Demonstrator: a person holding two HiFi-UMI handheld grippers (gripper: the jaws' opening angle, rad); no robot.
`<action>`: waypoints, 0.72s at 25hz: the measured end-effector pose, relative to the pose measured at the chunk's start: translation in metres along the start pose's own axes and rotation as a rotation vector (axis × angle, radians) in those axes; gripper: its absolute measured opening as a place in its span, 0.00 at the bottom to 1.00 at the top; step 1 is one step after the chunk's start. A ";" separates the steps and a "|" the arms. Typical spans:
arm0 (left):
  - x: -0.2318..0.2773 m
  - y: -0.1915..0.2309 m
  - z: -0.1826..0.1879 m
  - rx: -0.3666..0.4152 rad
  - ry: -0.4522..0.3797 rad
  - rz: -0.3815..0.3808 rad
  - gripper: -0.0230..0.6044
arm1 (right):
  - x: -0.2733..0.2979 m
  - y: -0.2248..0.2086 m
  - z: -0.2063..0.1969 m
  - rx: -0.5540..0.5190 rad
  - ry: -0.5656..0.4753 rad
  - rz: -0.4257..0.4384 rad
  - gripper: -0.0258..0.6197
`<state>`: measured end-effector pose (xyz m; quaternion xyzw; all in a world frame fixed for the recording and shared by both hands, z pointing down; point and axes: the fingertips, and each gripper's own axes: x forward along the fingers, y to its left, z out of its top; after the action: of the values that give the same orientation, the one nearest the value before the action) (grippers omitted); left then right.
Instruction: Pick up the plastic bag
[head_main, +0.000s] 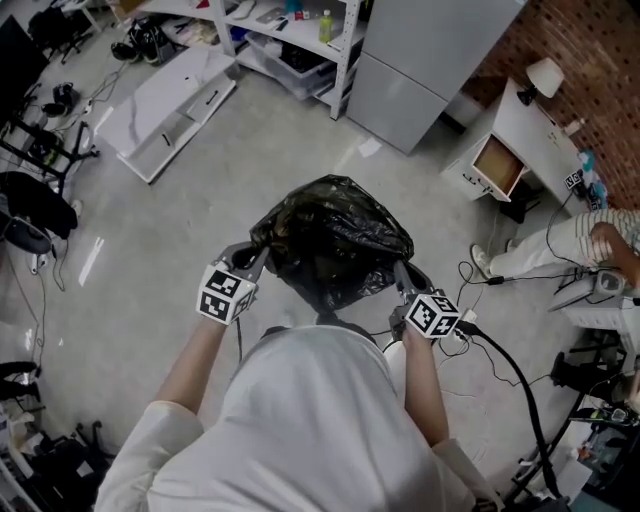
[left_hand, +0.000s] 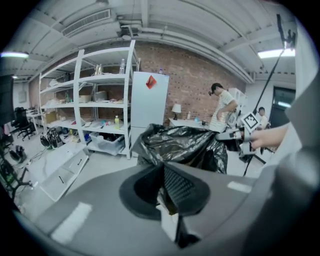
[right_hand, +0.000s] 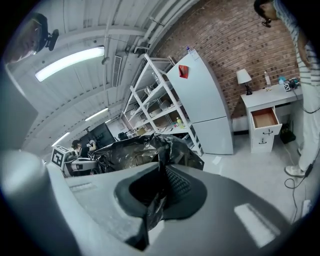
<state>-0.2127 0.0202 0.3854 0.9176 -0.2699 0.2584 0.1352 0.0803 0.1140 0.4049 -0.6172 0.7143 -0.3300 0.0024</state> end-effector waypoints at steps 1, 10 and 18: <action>-0.008 -0.001 -0.001 0.006 -0.004 -0.006 0.05 | -0.004 0.009 -0.002 -0.007 -0.004 0.000 0.04; -0.057 -0.017 -0.031 0.068 -0.006 -0.068 0.05 | -0.032 0.060 -0.043 -0.089 0.025 -0.041 0.04; -0.079 -0.033 -0.047 0.072 -0.004 -0.057 0.05 | -0.059 0.075 -0.065 -0.135 0.063 -0.014 0.04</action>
<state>-0.2694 0.0992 0.3780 0.9298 -0.2344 0.2620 0.1089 0.0018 0.1982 0.3963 -0.6100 0.7304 -0.3006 -0.0639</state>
